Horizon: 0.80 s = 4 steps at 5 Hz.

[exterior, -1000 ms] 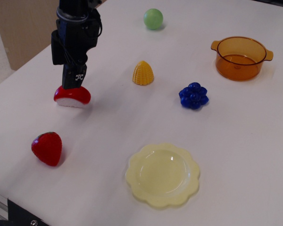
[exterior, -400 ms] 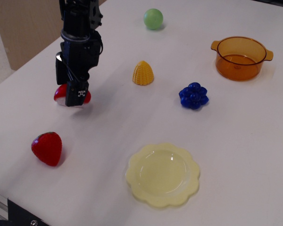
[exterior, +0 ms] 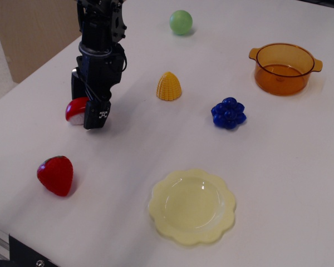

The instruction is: Put sushi on plate

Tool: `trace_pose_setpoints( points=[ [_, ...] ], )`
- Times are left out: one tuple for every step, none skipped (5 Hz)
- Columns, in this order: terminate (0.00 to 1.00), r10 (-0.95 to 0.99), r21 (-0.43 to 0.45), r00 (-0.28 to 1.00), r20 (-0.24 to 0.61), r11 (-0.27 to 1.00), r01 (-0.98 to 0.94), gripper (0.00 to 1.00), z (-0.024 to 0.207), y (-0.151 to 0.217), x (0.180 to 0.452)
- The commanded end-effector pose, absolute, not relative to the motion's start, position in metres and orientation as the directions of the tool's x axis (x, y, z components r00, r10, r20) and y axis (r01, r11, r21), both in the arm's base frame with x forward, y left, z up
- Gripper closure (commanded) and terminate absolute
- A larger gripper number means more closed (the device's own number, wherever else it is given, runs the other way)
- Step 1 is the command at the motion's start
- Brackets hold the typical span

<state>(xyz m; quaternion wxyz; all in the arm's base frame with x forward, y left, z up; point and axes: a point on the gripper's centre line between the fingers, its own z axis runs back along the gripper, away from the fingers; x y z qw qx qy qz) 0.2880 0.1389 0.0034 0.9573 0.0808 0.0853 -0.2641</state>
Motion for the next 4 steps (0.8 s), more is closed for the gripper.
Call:
trace_pose_setpoints(
  points=[
    [0.0,-0.449,0.197,0.884,-0.132,0.862,0.468,1.0,0.032,0.133,0.299],
    [0.0,-0.4,0.191,0.914,-0.066,0.894,0.405,1.0,0.056,0.117,0.287],
    [0.0,-0.338,0.168,0.939,-0.06,0.924,0.343,1.0,0.073,0.096,0.271],
    [0.0,-0.361,0.098,0.932,-0.021,0.927,0.361,1.0,0.085,0.07,0.248]
  ],
)
